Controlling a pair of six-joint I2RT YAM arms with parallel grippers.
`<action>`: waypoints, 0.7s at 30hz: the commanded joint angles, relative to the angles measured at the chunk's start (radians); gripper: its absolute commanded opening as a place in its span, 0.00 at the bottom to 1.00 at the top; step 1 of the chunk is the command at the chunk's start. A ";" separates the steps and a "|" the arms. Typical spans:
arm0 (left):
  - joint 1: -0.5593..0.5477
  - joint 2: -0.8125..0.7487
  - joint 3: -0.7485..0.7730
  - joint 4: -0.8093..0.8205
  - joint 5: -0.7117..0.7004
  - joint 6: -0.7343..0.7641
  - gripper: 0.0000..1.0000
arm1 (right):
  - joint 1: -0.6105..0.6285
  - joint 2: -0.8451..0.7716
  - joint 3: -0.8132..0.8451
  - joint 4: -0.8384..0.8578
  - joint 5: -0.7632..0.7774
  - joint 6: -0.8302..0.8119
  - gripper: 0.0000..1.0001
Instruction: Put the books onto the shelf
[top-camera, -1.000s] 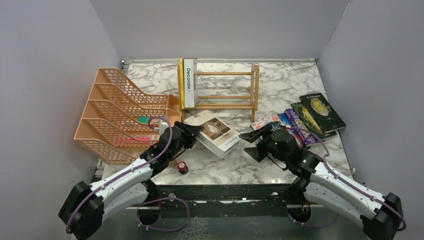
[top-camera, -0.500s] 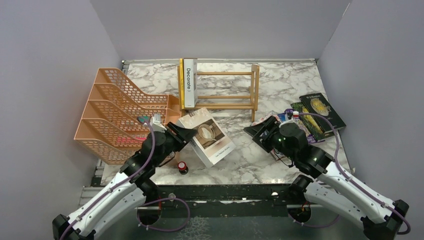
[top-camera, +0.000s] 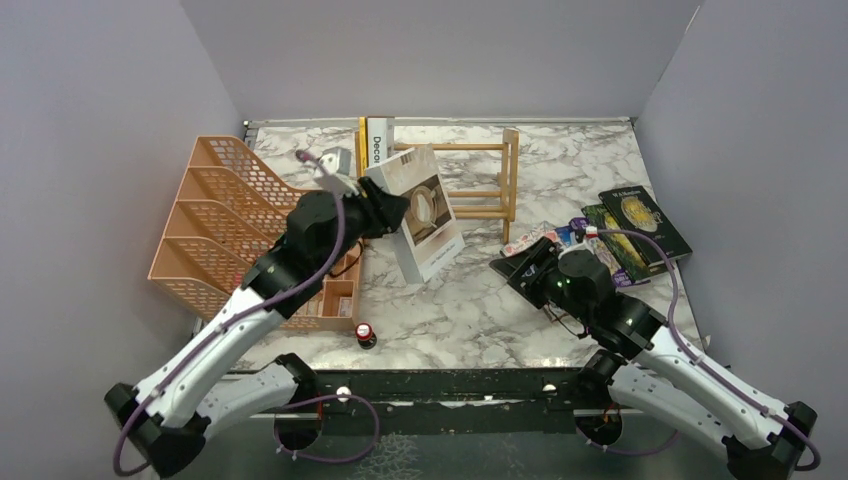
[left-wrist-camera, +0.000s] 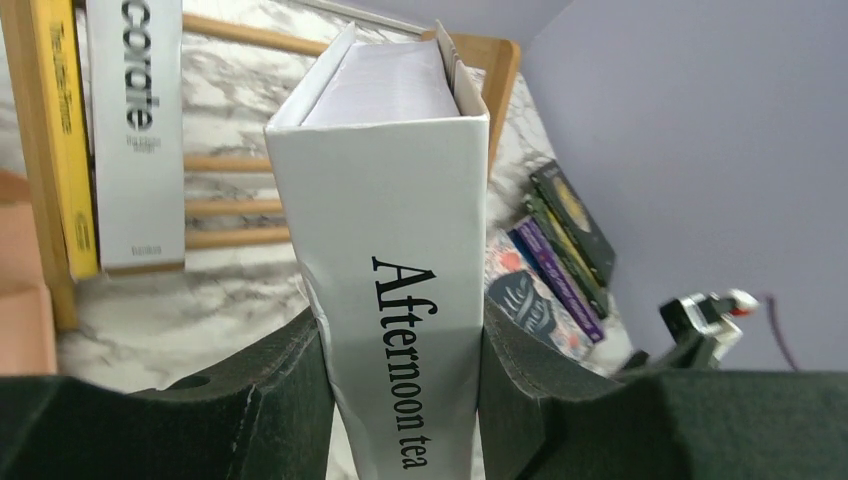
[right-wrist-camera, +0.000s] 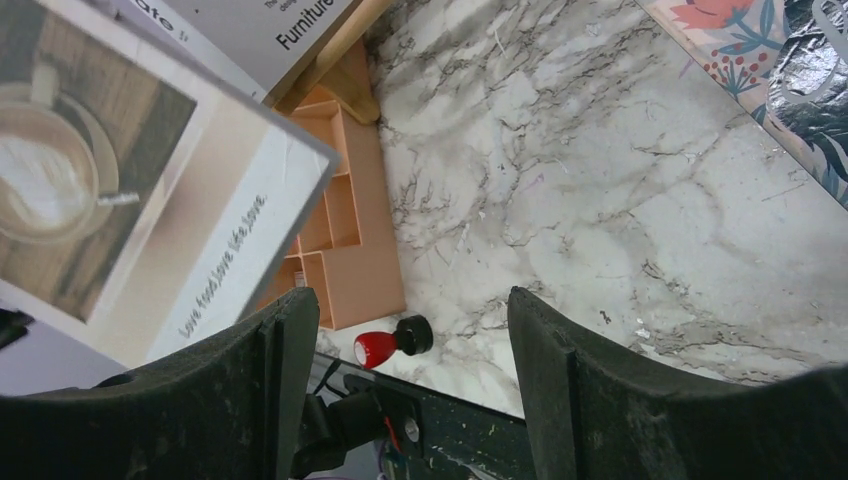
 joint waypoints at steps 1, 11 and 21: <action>-0.005 0.225 0.198 -0.020 -0.090 0.195 0.30 | -0.003 0.005 -0.001 0.002 0.030 -0.033 0.73; 0.021 0.643 0.605 -0.115 -0.253 0.371 0.30 | -0.003 0.032 0.020 -0.013 0.004 -0.106 0.73; 0.128 0.835 0.744 -0.129 -0.241 0.452 0.30 | -0.003 0.050 -0.018 0.009 0.009 -0.124 0.73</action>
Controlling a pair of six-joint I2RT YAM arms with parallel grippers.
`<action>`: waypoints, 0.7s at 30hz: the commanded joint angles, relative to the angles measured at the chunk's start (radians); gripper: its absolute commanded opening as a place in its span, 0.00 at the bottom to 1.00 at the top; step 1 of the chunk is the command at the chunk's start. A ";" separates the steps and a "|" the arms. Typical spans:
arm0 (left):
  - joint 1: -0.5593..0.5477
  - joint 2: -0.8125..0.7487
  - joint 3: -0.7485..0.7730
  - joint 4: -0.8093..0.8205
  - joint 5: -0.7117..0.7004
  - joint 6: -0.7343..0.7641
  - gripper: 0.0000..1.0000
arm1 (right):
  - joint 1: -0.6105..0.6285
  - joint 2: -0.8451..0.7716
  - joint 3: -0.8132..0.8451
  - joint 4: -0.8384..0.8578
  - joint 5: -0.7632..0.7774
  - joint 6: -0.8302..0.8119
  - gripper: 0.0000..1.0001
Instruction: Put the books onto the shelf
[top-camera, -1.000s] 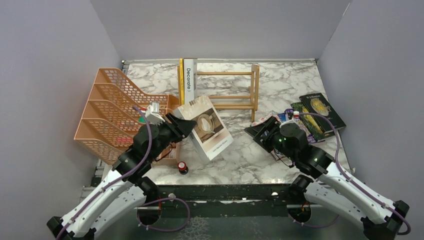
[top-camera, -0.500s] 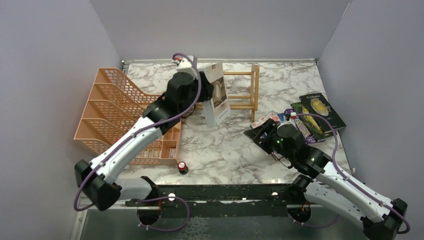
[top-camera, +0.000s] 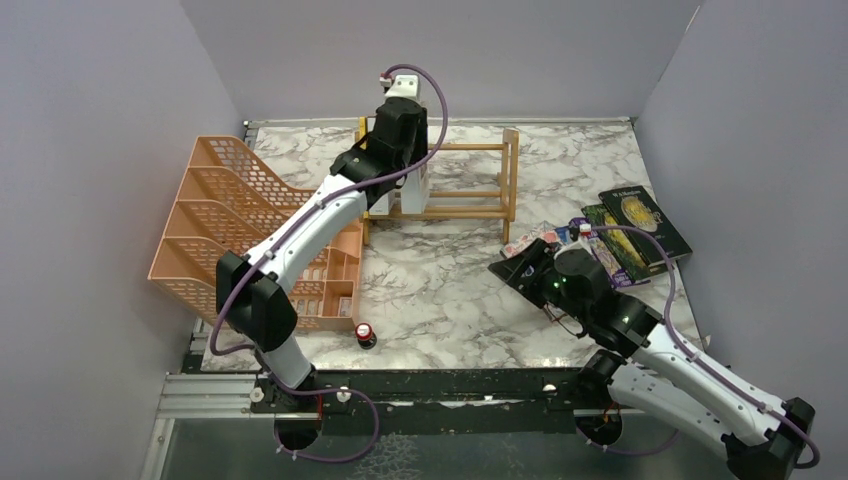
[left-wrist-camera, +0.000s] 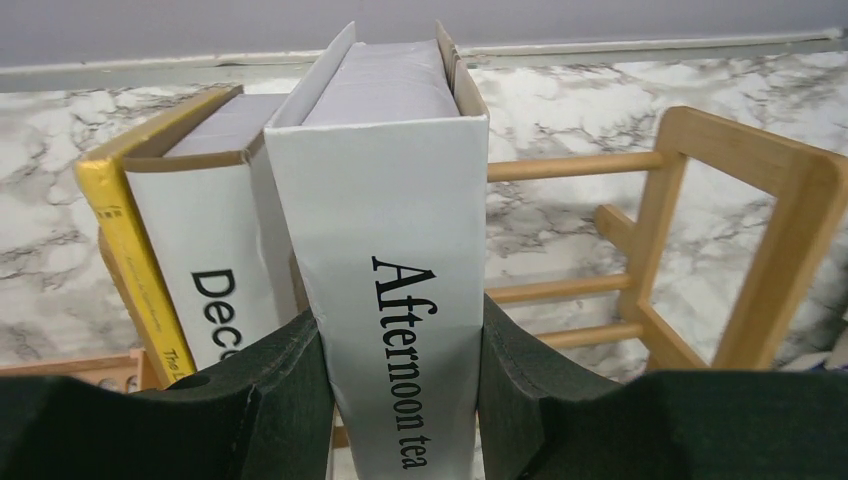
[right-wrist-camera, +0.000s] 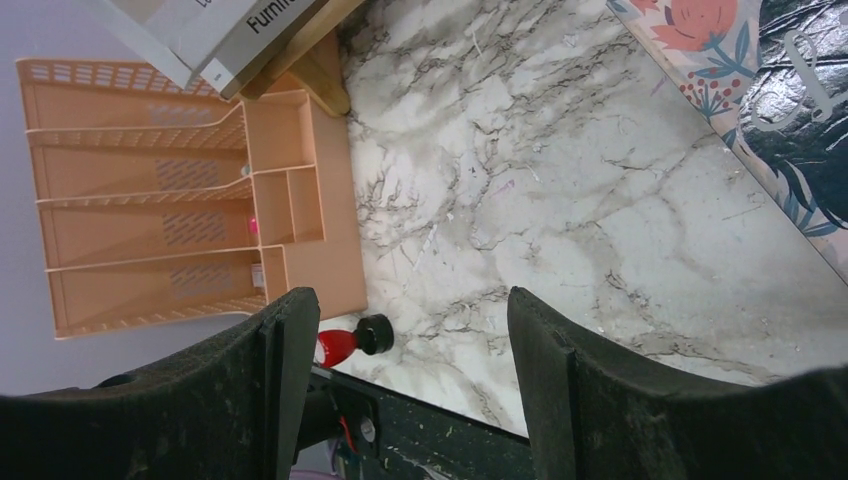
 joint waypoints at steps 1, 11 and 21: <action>0.062 0.049 0.056 0.003 -0.003 0.052 0.31 | -0.003 0.044 -0.009 0.015 0.006 -0.035 0.73; 0.100 0.121 0.056 0.042 0.033 0.087 0.34 | -0.003 0.165 -0.023 0.078 -0.072 -0.052 0.72; 0.100 0.093 -0.006 0.078 -0.007 0.059 0.59 | -0.003 0.190 -0.005 0.088 -0.076 -0.058 0.72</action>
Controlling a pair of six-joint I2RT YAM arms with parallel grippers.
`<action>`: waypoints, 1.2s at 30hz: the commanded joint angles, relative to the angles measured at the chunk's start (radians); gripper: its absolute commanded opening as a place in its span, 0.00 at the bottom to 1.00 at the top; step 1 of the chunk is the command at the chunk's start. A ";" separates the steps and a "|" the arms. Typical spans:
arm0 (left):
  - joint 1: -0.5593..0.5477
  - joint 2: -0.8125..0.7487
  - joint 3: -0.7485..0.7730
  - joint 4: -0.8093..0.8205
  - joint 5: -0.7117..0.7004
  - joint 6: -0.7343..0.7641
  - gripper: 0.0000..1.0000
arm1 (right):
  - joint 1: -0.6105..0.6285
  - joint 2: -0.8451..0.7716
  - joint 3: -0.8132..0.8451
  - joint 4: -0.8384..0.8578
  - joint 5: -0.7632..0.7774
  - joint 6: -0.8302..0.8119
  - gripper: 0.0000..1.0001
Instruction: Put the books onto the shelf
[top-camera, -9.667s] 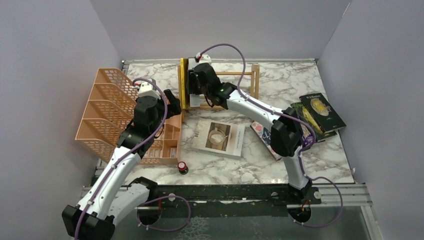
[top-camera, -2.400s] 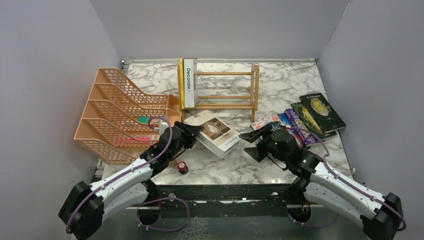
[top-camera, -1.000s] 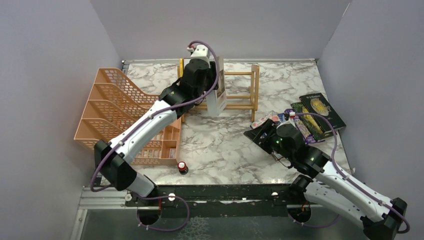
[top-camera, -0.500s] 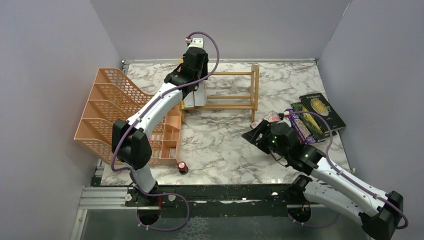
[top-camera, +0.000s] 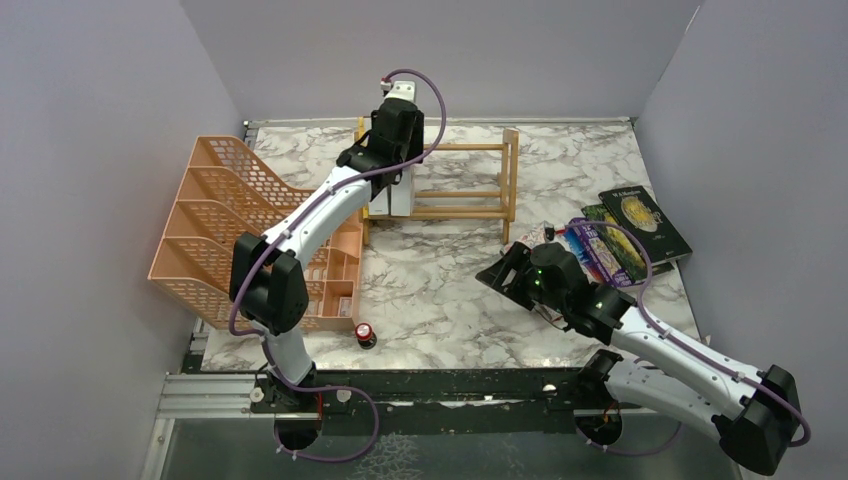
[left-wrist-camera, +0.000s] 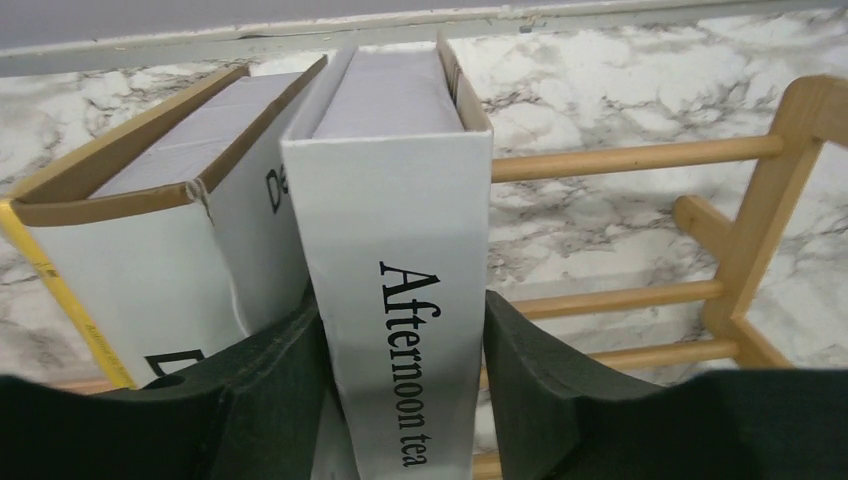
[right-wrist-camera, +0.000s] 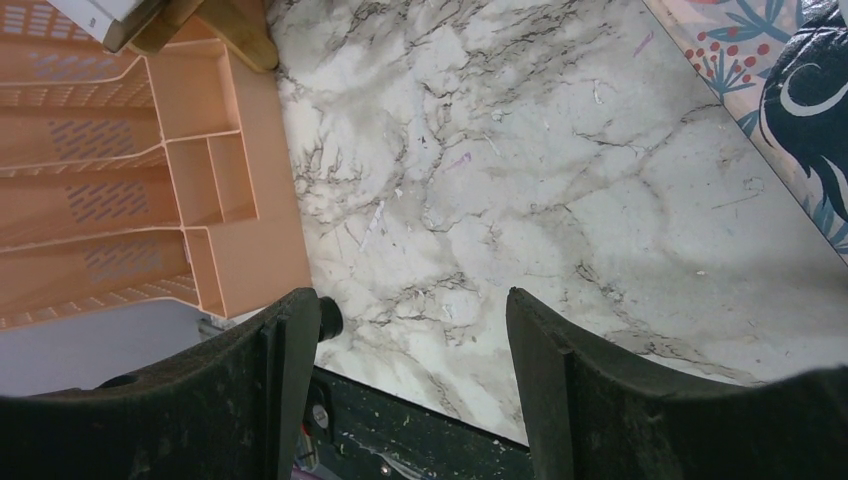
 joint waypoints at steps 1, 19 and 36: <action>0.002 -0.045 -0.013 0.042 -0.040 -0.018 0.63 | -0.003 0.006 0.012 0.022 -0.012 -0.020 0.72; 0.002 -0.284 -0.060 -0.007 0.032 -0.099 0.74 | -0.003 -0.013 0.091 -0.038 0.043 -0.187 0.73; 0.001 -0.807 -0.775 0.025 0.475 -0.335 0.86 | -0.005 0.162 0.339 -0.294 0.473 -0.551 0.88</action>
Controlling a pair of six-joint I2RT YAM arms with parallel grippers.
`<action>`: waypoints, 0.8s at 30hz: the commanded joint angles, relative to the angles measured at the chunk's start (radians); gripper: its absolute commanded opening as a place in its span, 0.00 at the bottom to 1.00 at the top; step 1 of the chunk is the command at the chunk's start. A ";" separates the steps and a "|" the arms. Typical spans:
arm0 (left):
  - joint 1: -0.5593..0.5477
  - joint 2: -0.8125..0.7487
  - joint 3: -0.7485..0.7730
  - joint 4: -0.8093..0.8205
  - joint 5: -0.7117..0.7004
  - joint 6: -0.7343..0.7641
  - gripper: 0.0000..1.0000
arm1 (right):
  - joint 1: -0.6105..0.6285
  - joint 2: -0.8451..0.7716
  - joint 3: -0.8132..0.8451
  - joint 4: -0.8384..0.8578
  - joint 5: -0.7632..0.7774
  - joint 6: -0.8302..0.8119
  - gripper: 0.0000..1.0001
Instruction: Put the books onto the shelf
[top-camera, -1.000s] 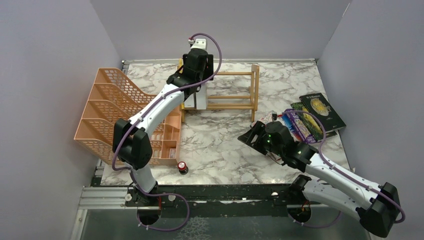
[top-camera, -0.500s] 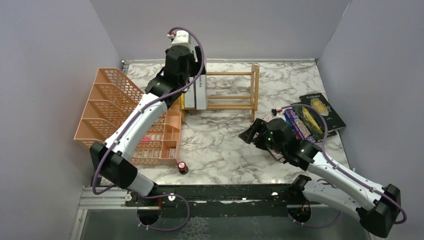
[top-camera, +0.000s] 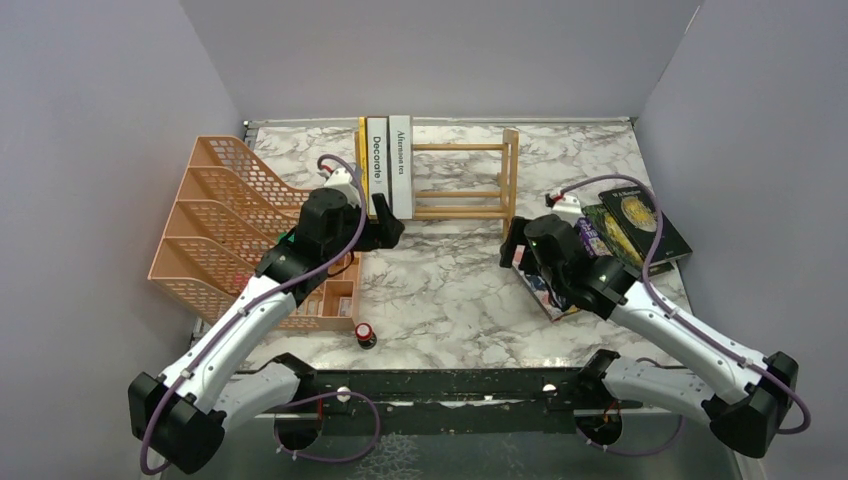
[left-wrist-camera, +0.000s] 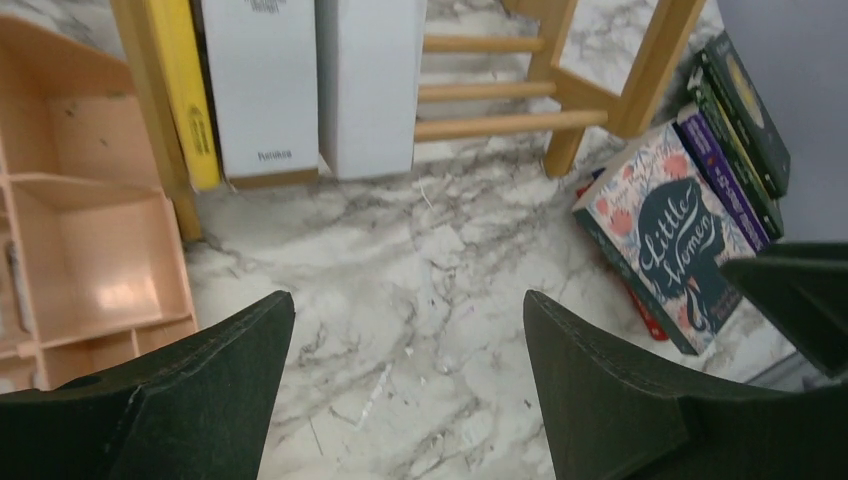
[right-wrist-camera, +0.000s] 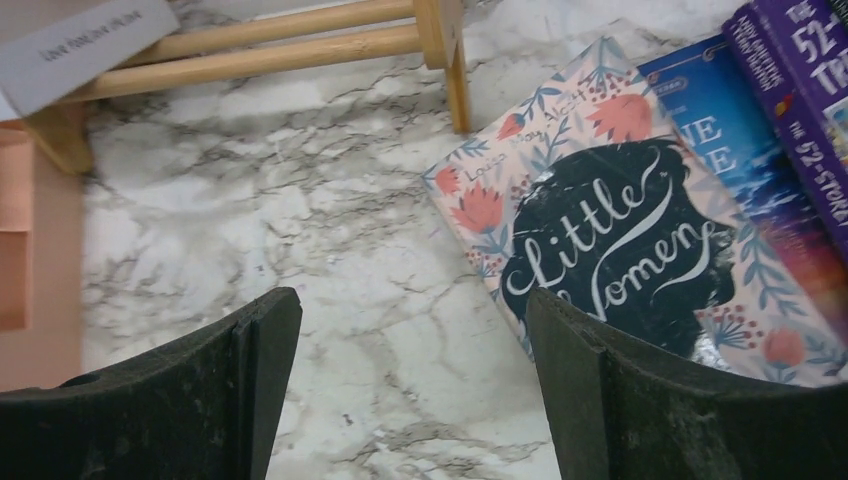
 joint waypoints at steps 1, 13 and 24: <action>0.001 -0.059 -0.085 0.027 0.144 -0.062 0.87 | -0.005 0.085 0.066 -0.072 0.118 -0.158 0.88; 0.001 -0.077 -0.085 0.041 -0.048 0.046 0.94 | -0.004 0.410 0.162 -0.310 0.108 -0.140 0.88; 0.002 -0.152 -0.141 0.046 -0.092 0.017 0.95 | 0.012 0.625 0.250 -0.493 0.217 -0.051 0.87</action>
